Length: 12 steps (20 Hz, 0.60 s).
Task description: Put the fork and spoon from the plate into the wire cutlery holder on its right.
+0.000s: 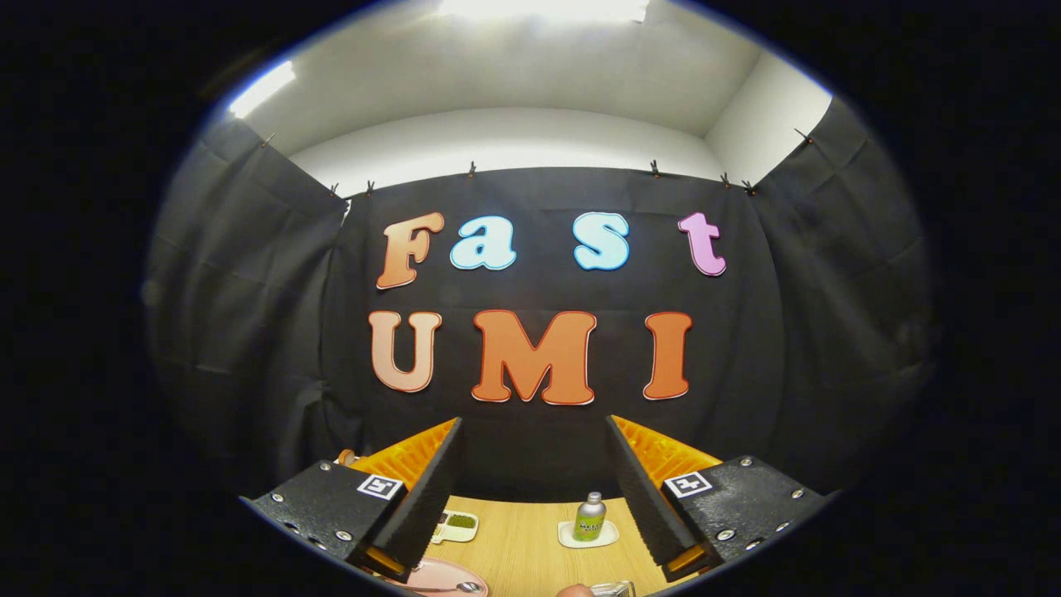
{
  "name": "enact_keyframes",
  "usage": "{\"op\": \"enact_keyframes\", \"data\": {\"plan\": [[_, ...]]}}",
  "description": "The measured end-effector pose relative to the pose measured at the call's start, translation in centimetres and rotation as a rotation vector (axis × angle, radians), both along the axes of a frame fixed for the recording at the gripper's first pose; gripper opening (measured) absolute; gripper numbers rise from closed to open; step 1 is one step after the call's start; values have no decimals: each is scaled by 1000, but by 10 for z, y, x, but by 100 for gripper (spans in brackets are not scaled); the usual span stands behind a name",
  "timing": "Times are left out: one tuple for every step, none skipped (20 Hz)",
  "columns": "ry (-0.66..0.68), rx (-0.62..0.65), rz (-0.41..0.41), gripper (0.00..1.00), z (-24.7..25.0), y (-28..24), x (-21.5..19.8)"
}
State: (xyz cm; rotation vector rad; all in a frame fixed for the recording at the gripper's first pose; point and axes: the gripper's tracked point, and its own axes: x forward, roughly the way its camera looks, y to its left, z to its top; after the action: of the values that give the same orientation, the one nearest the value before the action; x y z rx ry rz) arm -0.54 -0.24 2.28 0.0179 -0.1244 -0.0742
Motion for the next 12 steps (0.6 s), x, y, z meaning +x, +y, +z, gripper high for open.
{"op": "enact_keyframes", "data": {"plan": [[16, -8, -11, 99, -7, -3, 1], [40, -11, -18, 99, -16, -3, 2], [65, -8, -19, 99, -24, -1, 3], [90, -8, -21, 99, -34, 2, 5], [115, -11, -23, 99, -45, 6, 8], [141, -18, -24, 99, -56, 10, 10], [170, -22, -19, 99, -68, 15, 12], [200, -22, -11, 99, -79, 23, 13], [233, -15, 3, 99, -92, 33, 15], [278, -4, 25, 99, -107, 46, 19], [320, 10, 43, 99, -121, 56, 20], [367, 23, 54, 99, -136, 65, 21]]}}
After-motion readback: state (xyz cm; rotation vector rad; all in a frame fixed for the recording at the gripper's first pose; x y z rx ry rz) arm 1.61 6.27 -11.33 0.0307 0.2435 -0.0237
